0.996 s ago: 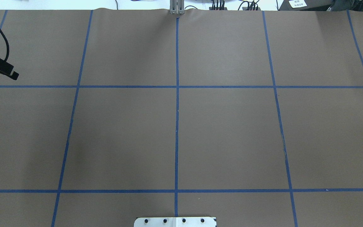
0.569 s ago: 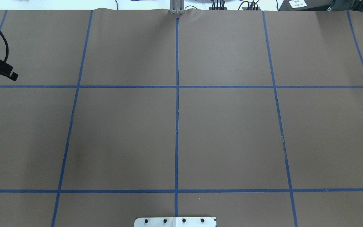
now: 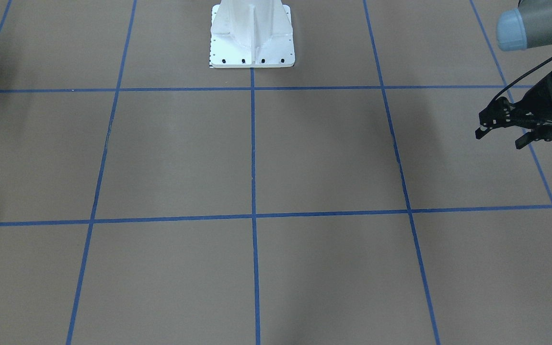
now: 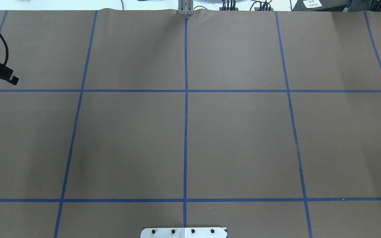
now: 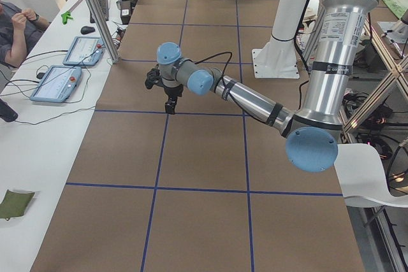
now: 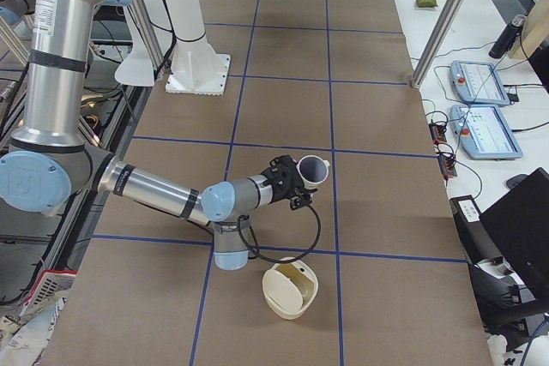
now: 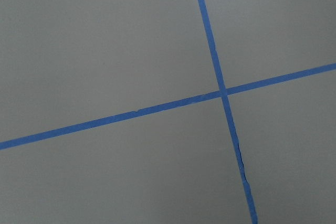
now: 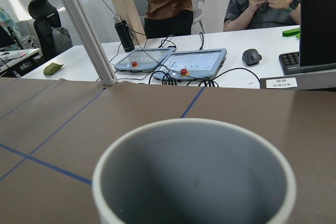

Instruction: Left arm hands cup to right arm to dump lemon

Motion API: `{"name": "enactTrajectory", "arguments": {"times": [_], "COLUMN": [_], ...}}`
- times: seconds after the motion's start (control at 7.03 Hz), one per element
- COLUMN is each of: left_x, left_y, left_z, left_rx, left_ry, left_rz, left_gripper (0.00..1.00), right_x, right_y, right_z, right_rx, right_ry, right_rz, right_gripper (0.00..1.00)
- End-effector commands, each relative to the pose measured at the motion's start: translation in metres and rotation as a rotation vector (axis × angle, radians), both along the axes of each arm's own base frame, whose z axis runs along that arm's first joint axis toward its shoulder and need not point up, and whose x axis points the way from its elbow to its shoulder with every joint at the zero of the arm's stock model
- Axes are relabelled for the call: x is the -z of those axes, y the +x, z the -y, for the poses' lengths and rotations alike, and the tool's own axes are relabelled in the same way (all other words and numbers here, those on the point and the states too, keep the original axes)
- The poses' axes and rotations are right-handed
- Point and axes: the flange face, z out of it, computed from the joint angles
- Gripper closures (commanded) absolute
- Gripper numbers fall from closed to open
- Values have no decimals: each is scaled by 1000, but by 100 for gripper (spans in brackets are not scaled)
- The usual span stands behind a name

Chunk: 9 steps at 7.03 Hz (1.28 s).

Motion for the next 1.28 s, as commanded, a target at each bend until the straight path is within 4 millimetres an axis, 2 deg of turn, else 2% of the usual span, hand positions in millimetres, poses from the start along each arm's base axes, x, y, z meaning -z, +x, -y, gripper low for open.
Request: {"name": "enactTrajectory", "arguments": {"times": [0.0, 0.14, 0.28, 0.43, 0.57, 0.71, 0.85, 1.0, 1.14], "left_x": [6, 10, 20, 31, 60, 81, 100, 122, 134], "left_y": [0, 1, 1, 4, 10, 15, 19, 31, 42], "left_z": [1, 3, 3, 1, 6, 14, 20, 25, 29], "left_rx": [15, 38, 73, 90, 111, 144, 186, 209, 212], "left_ry": [-11, -33, -64, -134, -193, -222, -272, -311, -334], "left_rz": [-6, -12, -26, -75, -139, -160, -181, -202, -210], "left_gripper": [0, 0, 0, 0, 0, 0, 0, 0, 0], "right_x": [38, 61, 82, 106, 119, 136, 151, 170, 180], "right_y": [-15, -23, -28, -45, -74, -116, -141, -166, -198], "right_z": [69, 101, 125, 149, 159, 170, 174, 181, 180], "right_rx": [-5, -6, -6, -7, -18, -42, -68, -34, 13], "right_ry": [-12, -6, 7, 21, 27, 51, 51, 75, 135], "right_rz": [-7, -24, -38, -38, -36, -24, -23, -33, -101], "right_gripper": [70, 70, 72, 72, 72, 72, 71, 65, 64]}}
